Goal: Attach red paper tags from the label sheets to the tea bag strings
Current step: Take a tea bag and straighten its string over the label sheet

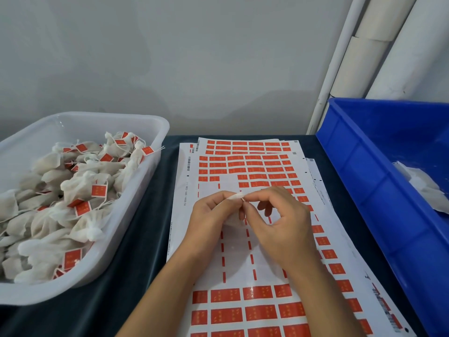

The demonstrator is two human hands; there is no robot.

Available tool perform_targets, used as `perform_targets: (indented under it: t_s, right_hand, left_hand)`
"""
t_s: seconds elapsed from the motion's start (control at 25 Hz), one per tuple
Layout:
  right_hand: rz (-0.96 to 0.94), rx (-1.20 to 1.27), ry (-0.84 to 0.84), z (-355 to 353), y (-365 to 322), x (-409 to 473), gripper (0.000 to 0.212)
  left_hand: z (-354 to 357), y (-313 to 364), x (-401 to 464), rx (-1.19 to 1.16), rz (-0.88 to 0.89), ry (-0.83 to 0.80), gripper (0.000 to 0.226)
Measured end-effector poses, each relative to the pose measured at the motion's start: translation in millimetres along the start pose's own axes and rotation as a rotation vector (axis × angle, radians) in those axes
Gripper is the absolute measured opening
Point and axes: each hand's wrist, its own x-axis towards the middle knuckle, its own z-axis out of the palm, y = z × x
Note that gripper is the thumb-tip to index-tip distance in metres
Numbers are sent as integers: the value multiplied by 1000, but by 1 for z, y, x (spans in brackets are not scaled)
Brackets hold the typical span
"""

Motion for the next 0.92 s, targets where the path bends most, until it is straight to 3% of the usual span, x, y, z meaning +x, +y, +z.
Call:
perform_targets:
  t_s: [0.32, 0.64, 0.84, 0.92]
  right_hand:
    - [-78, -111, 30, 4, 2, -2, 12]
    - [94, 116, -6, 8, -3, -1, 15]
    - [114, 181, 63, 7, -6, 1, 16]
    - [116, 186, 84, 7, -6, 2, 17]
  left_hand:
    - [5, 3, -1, 39, 2, 9, 34]
    - [3, 2, -2, 1, 12, -23, 36]
    - [0, -1, -2, -100, -29, -12, 19]
    - [-1, 0, -2, -90, -17, -38, 23]
